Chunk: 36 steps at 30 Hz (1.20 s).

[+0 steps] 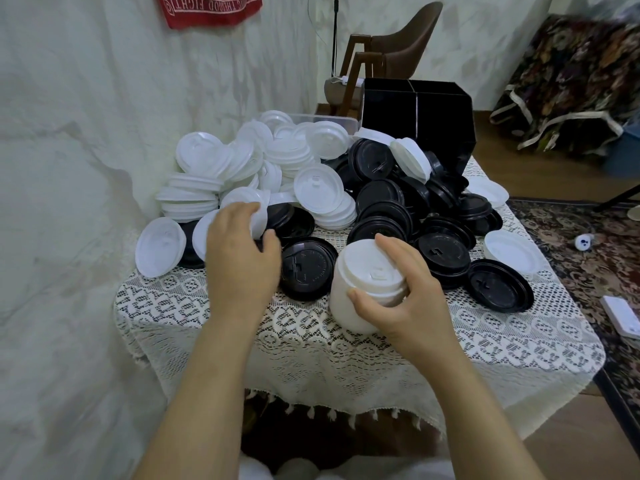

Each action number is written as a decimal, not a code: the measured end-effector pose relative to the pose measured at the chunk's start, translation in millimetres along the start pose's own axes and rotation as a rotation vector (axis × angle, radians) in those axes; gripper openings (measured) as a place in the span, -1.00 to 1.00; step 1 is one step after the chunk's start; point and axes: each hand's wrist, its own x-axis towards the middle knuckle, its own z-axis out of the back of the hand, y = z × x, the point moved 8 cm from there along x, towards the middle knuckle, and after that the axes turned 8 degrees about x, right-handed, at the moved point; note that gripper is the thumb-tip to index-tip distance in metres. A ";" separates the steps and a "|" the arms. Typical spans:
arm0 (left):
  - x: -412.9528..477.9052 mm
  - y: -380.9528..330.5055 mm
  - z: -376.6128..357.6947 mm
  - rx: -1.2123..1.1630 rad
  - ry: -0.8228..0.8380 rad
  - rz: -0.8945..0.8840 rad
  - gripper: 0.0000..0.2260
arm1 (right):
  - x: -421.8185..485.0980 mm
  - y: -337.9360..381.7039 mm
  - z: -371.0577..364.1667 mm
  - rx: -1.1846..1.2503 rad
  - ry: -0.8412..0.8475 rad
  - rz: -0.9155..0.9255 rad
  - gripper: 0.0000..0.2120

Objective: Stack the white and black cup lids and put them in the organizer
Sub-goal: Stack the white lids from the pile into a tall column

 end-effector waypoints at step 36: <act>-25.3 -64.2 -10.4 -0.605 0.487 -0.247 -0.35 | -0.1 18.2 13.0 0.062 0.011 0.032 -0.16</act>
